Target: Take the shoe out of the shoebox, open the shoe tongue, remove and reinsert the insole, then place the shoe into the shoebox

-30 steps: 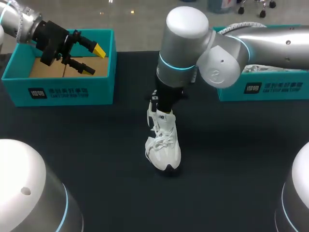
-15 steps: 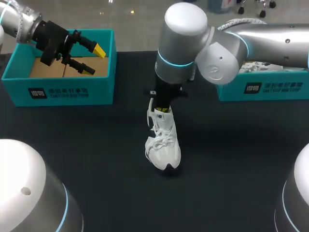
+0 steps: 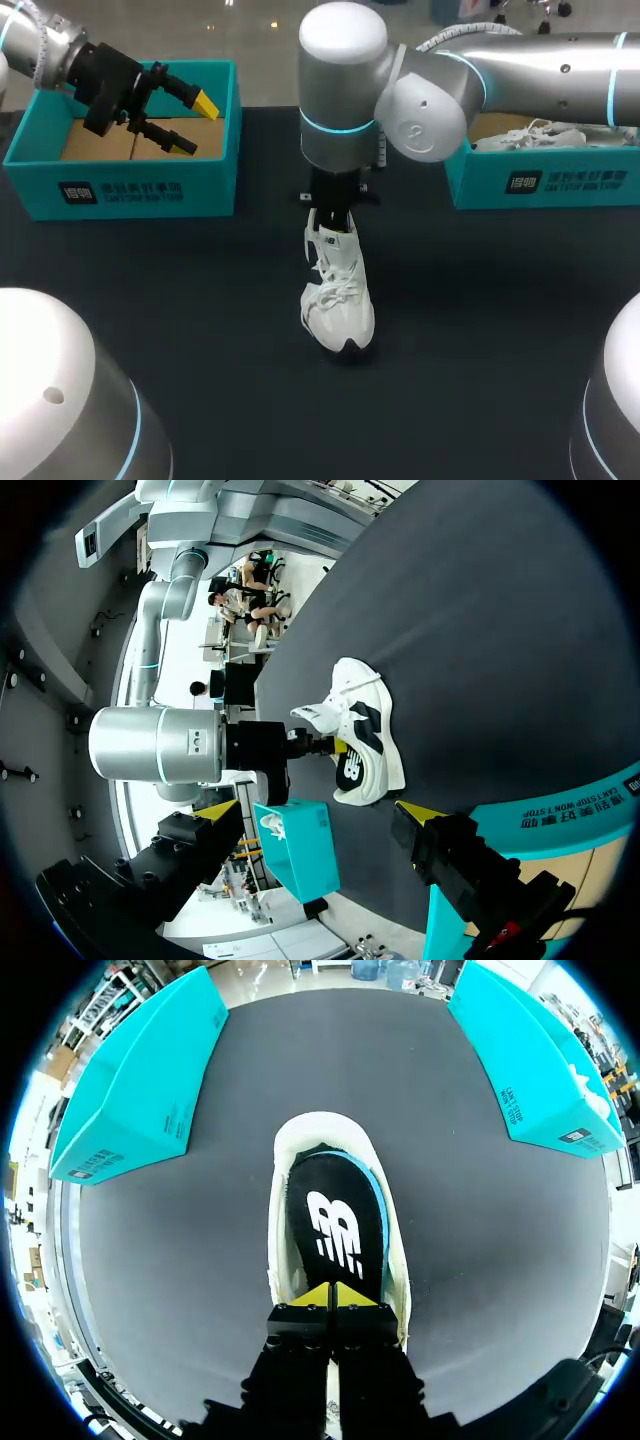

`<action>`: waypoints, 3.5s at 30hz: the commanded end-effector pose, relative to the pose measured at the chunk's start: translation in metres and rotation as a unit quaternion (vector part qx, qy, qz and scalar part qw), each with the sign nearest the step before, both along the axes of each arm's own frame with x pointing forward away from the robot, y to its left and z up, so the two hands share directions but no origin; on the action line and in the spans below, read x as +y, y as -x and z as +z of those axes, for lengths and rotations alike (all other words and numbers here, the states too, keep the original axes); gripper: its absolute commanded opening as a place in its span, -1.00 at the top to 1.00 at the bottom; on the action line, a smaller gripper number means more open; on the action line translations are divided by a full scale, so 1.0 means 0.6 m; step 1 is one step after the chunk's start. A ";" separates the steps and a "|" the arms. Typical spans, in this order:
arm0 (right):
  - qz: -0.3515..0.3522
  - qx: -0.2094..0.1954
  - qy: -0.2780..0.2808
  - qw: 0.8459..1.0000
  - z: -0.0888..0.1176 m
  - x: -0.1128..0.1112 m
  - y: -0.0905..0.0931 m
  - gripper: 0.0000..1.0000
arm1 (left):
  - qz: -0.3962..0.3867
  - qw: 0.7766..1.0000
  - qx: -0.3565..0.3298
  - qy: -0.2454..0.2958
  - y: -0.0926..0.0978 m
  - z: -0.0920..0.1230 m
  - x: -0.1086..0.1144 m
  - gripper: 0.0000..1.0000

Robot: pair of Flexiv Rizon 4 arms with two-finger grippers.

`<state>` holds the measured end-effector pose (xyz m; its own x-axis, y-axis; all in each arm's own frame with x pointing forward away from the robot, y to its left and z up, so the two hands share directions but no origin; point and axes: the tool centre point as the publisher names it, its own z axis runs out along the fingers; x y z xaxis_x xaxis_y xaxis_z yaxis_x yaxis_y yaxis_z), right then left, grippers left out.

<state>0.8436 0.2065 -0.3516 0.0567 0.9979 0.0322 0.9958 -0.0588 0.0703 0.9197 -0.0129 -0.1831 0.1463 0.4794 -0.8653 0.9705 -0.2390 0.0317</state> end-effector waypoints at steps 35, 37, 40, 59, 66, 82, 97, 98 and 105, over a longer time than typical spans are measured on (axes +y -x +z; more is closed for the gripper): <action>0.001 -0.024 0.047 0.999 -0.025 -0.023 -0.012 1.00 | 0.000 1.000 0.000 -0.001 0.000 0.001 0.001 -1.00; 0.001 -0.032 0.049 0.998 -0.021 -0.026 -0.017 1.00 | 0.000 1.000 0.000 -0.001 0.000 0.001 0.001 -1.00; 0.004 -0.037 0.055 0.998 -0.024 -0.030 -0.024 1.00 | 0.000 1.000 0.000 -0.001 0.000 0.001 0.001 -1.00; 0.030 -0.031 0.062 0.997 -0.104 -0.015 -0.035 1.00 | 0.000 1.000 0.000 -0.001 0.000 0.001 0.001 -1.00; 0.046 -0.022 0.047 0.998 -0.097 -0.003 -0.027 1.00 | 0.000 1.000 0.000 -0.001 0.000 0.001 0.001 -1.00; 0.048 -0.108 0.081 0.990 -0.021 -0.019 -0.066 1.00 | 0.000 1.000 0.000 -0.001 0.000 0.001 0.001 -1.00; 0.062 -0.101 0.122 0.985 -0.073 -0.027 -0.081 1.00 | 0.000 1.000 0.000 -0.001 0.000 0.001 0.001 -1.00; 0.062 -0.100 0.122 0.986 -0.076 -0.027 -0.081 1.00 | 0.000 1.000 0.000 -0.001 0.000 0.001 0.001 -1.00; 0.061 -0.085 0.116 0.988 -0.093 -0.026 -0.076 1.00 | 0.000 1.000 0.000 -0.001 0.000 0.001 0.001 -1.00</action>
<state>0.8857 0.1902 -0.4003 -0.0505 0.9776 -0.2043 0.9650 0.1005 0.2424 0.9197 -0.0129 -0.1831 0.1463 0.4794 -0.8653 0.9705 -0.2390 0.0317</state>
